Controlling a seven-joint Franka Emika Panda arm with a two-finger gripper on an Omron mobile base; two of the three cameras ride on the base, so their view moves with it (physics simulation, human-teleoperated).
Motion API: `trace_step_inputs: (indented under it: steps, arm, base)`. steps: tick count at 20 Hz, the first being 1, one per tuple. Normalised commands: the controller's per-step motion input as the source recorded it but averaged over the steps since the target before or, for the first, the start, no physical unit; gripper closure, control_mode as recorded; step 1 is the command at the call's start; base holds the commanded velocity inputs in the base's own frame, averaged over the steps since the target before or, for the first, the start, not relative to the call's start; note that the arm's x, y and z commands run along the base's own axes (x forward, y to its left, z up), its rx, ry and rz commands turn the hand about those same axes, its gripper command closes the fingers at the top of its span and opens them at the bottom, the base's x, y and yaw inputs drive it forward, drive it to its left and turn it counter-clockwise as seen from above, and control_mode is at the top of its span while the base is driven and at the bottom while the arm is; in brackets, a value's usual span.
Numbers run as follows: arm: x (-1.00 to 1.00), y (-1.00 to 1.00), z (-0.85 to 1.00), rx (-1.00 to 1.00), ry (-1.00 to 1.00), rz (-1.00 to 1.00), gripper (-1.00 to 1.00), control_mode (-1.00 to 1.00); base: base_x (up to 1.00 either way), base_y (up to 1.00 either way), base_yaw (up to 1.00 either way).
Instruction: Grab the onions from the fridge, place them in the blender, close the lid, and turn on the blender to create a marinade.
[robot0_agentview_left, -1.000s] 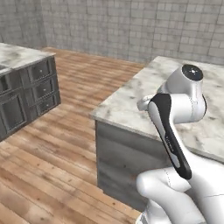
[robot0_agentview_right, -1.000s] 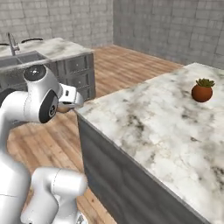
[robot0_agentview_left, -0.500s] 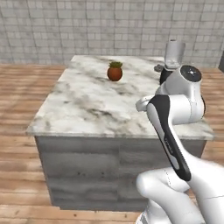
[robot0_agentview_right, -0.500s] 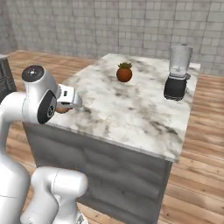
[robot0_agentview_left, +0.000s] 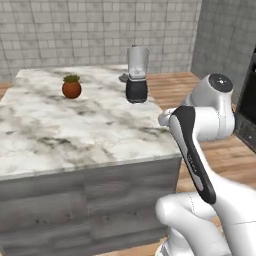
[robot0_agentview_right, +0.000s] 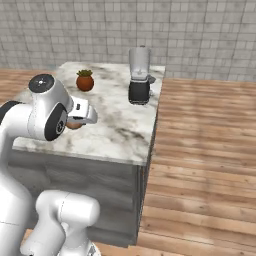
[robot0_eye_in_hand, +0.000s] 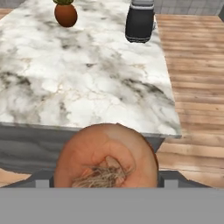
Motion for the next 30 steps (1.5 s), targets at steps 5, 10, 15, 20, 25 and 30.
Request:
trace_step_inputs:
  steps: [5,10,15,20,25,30]
  arm:
    - [0.0,0.0,0.0,0.0,0.0,0.0,1.0,1.0]
    - [0.0,0.0,0.0,0.0,0.0,0.0,1.0,1.0]
    - [0.0,0.0,0.0,0.0,0.0,0.0,1.0,1.0]
    - [0.0,0.0,0.0,0.0,0.0,0.0,1.0,1.0]
    - [0.0,0.0,0.0,0.0,0.0,0.0,1.0,1.0]
    - [0.0,0.0,0.0,0.0,0.0,0.0,1.0,1.0]
  base:
    - [0.14,-1.0,-0.23]
    - [0.35,-0.99,-0.17]
    - [0.81,-0.61,0.15]
    - [0.99,-0.54,0.43]
    - [0.98,-0.52,0.58]
    - [0.58,-0.68,0.6]
